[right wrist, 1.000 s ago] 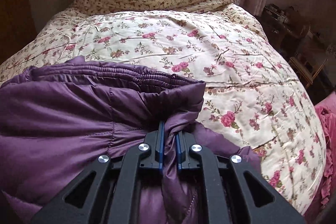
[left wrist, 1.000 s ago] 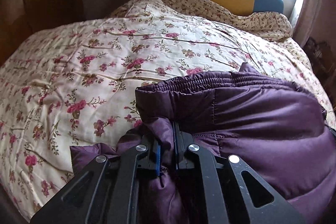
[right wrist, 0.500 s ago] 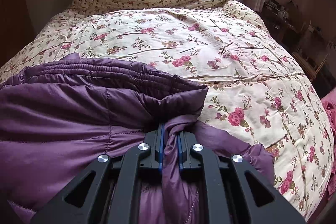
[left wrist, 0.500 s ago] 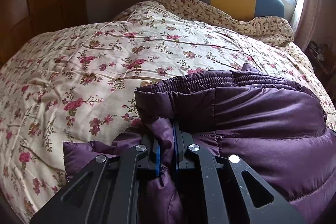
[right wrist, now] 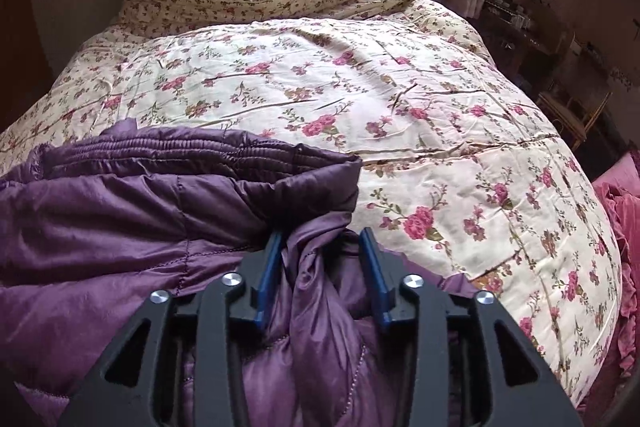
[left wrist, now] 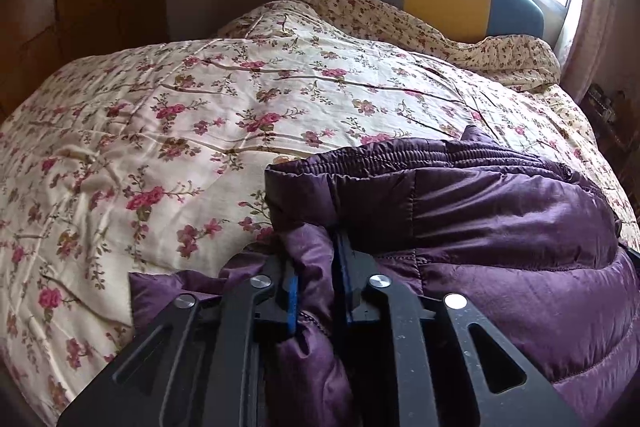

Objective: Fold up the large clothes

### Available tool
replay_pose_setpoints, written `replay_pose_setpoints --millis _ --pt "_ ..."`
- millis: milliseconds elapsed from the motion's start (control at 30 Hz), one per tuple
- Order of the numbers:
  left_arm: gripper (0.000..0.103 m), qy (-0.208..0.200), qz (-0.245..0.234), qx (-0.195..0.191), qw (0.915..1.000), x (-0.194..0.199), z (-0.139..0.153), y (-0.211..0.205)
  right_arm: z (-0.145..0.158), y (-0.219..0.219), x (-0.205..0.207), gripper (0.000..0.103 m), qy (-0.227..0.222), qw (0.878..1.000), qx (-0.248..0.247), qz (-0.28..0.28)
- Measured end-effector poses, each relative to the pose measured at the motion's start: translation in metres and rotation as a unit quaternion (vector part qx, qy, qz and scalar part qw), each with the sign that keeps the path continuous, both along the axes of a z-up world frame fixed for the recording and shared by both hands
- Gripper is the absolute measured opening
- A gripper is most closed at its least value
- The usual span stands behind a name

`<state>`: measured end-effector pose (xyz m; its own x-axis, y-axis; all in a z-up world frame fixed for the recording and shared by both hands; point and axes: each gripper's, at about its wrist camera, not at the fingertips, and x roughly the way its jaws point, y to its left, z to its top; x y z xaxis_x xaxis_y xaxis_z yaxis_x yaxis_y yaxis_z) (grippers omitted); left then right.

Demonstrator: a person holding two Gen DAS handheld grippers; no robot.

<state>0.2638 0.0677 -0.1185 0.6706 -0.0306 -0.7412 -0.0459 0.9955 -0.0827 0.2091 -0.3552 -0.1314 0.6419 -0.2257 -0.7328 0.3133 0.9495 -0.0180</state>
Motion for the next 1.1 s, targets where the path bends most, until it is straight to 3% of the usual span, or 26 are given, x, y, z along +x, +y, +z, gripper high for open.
replay_pose_setpoints --millis 33,67,100,267,467,600,767,867,1100 --pt "0.035 -0.001 0.001 0.0 1.0 -0.001 0.003 0.002 0.003 0.001 -0.002 0.046 -0.002 1.0 -0.001 0.0" --pt "0.053 -0.004 0.005 -0.003 1.0 -0.002 0.008 0.005 0.009 0.002 -0.004 0.048 -0.005 1.0 0.0 0.0" --pt "0.059 -0.013 0.011 -0.007 0.9998 -0.005 0.015 0.009 0.013 0.003 -0.006 0.049 -0.01 1.0 0.0 0.0" --pt "0.059 -0.051 0.018 -0.017 0.9984 -0.024 0.052 0.017 0.046 0.031 -0.02 0.053 -0.048 0.999 0.007 0.023" --pt "0.059 -0.081 -0.027 -0.041 0.9955 -0.052 0.078 -0.016 0.069 0.102 -0.031 0.054 -0.081 0.992 0.024 0.089" --pt "0.059 -0.077 -0.056 -0.046 0.9944 -0.061 0.071 -0.046 0.063 0.146 -0.034 0.054 -0.085 0.989 0.028 0.12" --pt "0.059 -0.054 -0.055 -0.055 0.9955 -0.057 0.049 -0.056 0.041 0.184 -0.031 0.054 -0.08 0.987 0.004 0.14" --pt "0.059 -0.039 -0.045 -0.054 0.9968 -0.052 0.033 -0.052 0.027 0.192 -0.027 0.054 -0.073 0.987 -0.007 0.145" --pt "0.061 -0.045 -0.051 -0.042 0.9968 -0.052 0.013 -0.052 0.001 0.196 -0.017 0.054 -0.063 0.988 -0.018 0.141"
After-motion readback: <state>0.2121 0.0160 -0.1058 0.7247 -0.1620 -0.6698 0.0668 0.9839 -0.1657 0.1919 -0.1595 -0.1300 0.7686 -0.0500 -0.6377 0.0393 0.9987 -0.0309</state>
